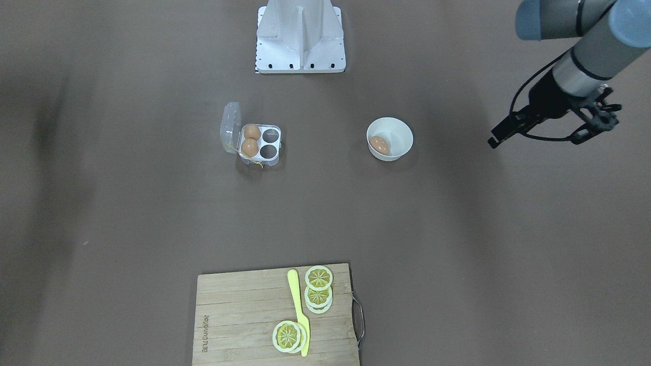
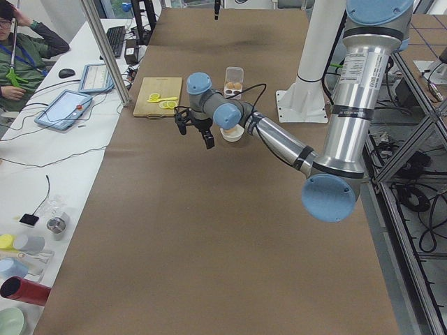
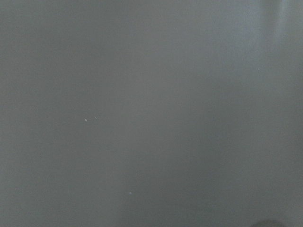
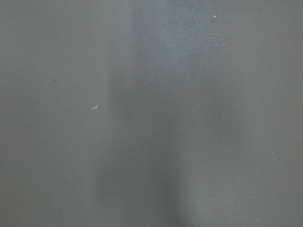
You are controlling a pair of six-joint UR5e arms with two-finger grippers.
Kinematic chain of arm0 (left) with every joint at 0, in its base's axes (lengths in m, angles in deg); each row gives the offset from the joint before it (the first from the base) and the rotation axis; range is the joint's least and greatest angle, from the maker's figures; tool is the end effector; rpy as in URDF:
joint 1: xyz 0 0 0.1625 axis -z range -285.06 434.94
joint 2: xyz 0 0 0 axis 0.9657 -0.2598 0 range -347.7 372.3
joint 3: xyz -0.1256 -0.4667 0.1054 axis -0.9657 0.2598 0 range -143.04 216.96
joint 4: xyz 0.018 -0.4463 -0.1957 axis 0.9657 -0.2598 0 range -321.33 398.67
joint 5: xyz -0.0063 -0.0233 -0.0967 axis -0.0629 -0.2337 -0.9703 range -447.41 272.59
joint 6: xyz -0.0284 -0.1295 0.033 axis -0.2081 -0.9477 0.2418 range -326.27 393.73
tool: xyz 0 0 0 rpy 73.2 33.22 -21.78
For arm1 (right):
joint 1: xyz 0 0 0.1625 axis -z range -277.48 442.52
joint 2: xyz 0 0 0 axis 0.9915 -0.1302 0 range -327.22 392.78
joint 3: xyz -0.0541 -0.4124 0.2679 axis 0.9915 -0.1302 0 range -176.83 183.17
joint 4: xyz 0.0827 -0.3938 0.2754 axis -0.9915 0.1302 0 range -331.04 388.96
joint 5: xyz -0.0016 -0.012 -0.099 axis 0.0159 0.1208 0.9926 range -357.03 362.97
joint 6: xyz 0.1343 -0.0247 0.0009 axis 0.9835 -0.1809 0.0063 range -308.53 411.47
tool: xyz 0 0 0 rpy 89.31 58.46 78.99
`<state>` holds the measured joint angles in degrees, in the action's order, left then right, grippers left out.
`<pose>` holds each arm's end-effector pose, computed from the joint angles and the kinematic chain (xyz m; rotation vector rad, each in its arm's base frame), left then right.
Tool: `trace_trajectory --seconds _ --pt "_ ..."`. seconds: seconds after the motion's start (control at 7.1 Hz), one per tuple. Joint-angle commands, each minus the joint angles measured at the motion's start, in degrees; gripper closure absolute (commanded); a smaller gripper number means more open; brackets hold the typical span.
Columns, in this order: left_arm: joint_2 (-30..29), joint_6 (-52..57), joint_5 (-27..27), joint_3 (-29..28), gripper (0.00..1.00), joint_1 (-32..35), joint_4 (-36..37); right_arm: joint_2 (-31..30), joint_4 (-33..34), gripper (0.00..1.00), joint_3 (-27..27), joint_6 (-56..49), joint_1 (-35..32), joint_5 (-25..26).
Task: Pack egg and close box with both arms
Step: 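Move the left gripper down over the white bowl onto the brown egg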
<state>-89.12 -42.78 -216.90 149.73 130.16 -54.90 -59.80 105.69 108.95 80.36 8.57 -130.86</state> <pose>0.3209 -0.5433 0.4060 -0.1925 0.9026 -0.4495 -0.1197 -0.5561 0.5934 0.1184 -0.8605 0.0331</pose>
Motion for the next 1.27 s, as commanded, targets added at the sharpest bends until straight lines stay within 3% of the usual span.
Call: trace_trajectory --seconds 0.0,0.56,1.13 --pt "-4.8 -12.3 6.3 -0.2 0.02 -10.7 0.1 0.3 -0.1 0.0 0.0 1.0 0.8 0.1" --pt "-8.7 -23.0 9.2 -3.0 0.08 -20.1 0.1 0.3 -0.1 0.0 0.0 1.0 0.8 0.1" --pt "-10.0 -22.3 9.9 -5.9 0.19 -21.3 -0.6 0.4 -0.1 0.0 0.0 1.0 1.0 0.1"
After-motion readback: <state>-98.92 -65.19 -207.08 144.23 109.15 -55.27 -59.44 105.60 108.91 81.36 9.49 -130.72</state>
